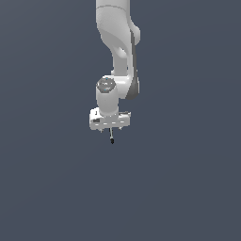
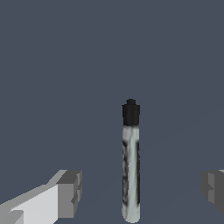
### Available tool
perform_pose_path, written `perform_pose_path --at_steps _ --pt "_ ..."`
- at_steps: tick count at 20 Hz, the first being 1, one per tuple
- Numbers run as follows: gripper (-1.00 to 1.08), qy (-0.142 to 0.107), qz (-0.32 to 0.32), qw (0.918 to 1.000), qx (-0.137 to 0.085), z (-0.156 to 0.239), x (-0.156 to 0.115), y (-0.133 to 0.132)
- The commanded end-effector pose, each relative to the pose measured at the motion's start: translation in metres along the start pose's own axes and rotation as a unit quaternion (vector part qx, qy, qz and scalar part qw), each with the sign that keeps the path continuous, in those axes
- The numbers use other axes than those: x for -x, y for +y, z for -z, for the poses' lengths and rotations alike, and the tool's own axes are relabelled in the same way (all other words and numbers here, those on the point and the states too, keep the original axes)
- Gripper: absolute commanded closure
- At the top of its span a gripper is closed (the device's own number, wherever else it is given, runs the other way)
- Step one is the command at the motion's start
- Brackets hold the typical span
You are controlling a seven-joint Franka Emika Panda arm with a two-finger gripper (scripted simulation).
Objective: Pick up the object and move it to a goal position.
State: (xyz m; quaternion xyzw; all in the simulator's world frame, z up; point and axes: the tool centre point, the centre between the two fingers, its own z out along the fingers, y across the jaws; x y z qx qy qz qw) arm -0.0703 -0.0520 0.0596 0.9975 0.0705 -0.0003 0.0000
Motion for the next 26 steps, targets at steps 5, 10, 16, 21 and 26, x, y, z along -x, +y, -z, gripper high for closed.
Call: perform_pose_path --at_steps 5,10,16,21,26 --pt "-0.92 0.000 0.000 1.0000 0.000 -0.018 0.001 0.000" --pt "-0.92 0.000 0.001 1.0000 0.000 -0.041 0.002 0.000" --pt "-0.92 0.000 0.001 1.0000 0.000 -0.050 0.001 0.000" --pt "1.08 0.000 0.001 1.0000 0.000 -0.050 0.001 0.000" --pt "1.08 0.000 0.001 1.0000 0.000 -0.050 0.001 0.000"
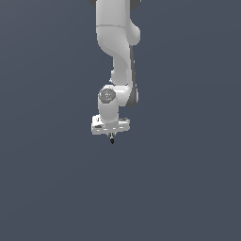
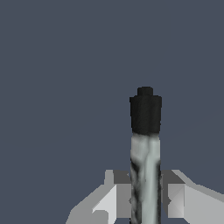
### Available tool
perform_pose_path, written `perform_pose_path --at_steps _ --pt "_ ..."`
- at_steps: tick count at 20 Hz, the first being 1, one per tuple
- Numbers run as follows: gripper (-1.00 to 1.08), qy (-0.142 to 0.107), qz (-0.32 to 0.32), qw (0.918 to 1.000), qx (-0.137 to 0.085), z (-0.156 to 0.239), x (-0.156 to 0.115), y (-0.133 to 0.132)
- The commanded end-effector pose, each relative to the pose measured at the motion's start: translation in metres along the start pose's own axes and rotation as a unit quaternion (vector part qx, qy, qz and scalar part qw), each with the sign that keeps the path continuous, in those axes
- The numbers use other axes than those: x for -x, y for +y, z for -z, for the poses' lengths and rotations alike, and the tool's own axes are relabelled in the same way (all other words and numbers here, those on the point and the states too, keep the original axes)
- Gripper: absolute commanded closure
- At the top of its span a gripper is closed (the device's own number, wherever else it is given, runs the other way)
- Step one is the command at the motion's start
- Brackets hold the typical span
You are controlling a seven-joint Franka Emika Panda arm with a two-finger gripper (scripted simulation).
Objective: Pick up the object and move it to a goal position.
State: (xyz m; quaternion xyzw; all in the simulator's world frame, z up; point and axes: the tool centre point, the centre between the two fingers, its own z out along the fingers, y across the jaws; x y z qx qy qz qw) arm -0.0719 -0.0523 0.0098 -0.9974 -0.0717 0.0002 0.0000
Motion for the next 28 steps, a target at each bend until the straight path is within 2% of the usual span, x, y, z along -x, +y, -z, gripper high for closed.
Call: perform_pose_path --at_steps 1,5,9,21,28 --pt "1.08 0.000 0.000 1.0000 0.000 0.000 0.000 0.000" --pt "1.08 0.000 0.000 1.0000 0.000 0.003 -0.001 0.006" --pt "1.08 0.000 0.000 1.0000 0.000 0.012 -0.003 0.025" --pt "1.08 0.000 0.000 1.0000 0.000 0.062 -0.018 0.128" --pt "1.08 0.000 0.000 1.0000 0.000 0.078 -0.025 0.163"
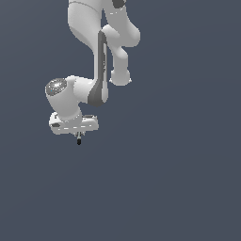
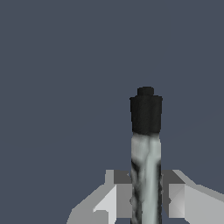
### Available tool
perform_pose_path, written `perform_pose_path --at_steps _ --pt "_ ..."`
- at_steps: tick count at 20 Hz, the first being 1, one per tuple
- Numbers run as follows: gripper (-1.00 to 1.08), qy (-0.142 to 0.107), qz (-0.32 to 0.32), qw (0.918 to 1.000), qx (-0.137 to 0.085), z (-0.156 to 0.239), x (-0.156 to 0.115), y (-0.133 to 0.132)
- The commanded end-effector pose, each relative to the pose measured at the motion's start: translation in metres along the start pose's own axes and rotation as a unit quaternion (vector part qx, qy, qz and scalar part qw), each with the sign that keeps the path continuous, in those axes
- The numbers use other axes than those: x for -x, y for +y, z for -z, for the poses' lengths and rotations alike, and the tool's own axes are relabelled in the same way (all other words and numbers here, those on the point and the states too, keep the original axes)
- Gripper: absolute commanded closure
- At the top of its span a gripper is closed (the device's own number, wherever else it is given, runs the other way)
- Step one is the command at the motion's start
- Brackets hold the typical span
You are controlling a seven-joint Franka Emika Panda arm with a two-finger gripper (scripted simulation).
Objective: Pick up the object and move it to a goal position.
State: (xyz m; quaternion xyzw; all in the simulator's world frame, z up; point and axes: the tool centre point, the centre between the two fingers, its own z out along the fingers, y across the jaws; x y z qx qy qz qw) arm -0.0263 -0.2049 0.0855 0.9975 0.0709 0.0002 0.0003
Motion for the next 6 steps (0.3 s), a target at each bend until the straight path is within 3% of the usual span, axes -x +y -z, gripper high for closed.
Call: perform_pose_path --at_steps 1,6 --pt "1.08 0.000 0.001 1.0000 0.000 0.0038 -0.0021 0.0076" --pt "1.08 0.000 0.001 1.0000 0.000 0.0057 -0.0038 0.0122"
